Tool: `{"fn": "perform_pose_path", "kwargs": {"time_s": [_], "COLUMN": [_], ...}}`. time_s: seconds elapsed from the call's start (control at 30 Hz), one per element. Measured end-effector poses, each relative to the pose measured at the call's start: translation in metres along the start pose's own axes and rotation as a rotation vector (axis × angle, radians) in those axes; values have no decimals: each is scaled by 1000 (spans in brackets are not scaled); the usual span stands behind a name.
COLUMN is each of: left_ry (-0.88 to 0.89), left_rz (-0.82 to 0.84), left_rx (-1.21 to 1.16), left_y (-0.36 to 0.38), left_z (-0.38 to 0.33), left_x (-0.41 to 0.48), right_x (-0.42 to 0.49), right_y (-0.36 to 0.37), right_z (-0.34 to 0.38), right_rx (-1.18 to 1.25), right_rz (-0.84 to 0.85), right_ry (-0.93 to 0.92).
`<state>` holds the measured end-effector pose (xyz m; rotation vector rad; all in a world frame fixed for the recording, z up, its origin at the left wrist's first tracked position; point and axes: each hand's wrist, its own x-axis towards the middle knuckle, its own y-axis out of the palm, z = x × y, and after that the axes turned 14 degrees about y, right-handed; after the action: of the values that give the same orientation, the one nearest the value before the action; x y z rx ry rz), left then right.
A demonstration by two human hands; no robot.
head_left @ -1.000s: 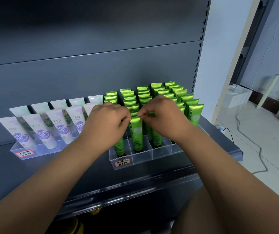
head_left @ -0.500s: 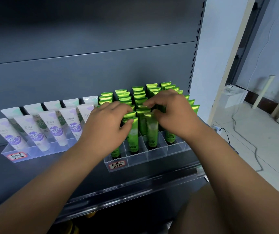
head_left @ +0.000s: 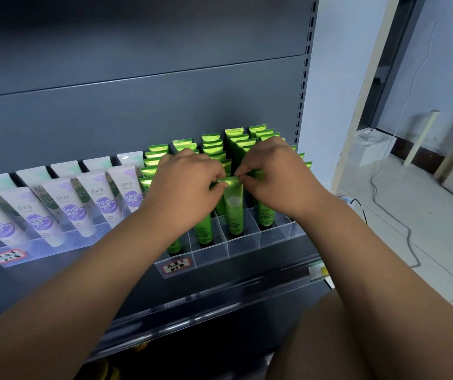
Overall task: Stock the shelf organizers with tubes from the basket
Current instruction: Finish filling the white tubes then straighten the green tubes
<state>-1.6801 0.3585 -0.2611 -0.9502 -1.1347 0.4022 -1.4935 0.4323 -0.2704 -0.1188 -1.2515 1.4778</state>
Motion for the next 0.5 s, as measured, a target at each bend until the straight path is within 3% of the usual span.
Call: {"fn": "perform_pose_path", "kwargs": {"time_s": [0.5], "left_ry": [-68], "left_rz": [-53], "left_rx": [-49], "left_y": [-1], "left_z": [-1], "left_x": [2], "right_x": [2], "right_y": [-1], "right_z": [-1], "right_rx": [109], "right_rz": [-10], "right_ry": [9]}}
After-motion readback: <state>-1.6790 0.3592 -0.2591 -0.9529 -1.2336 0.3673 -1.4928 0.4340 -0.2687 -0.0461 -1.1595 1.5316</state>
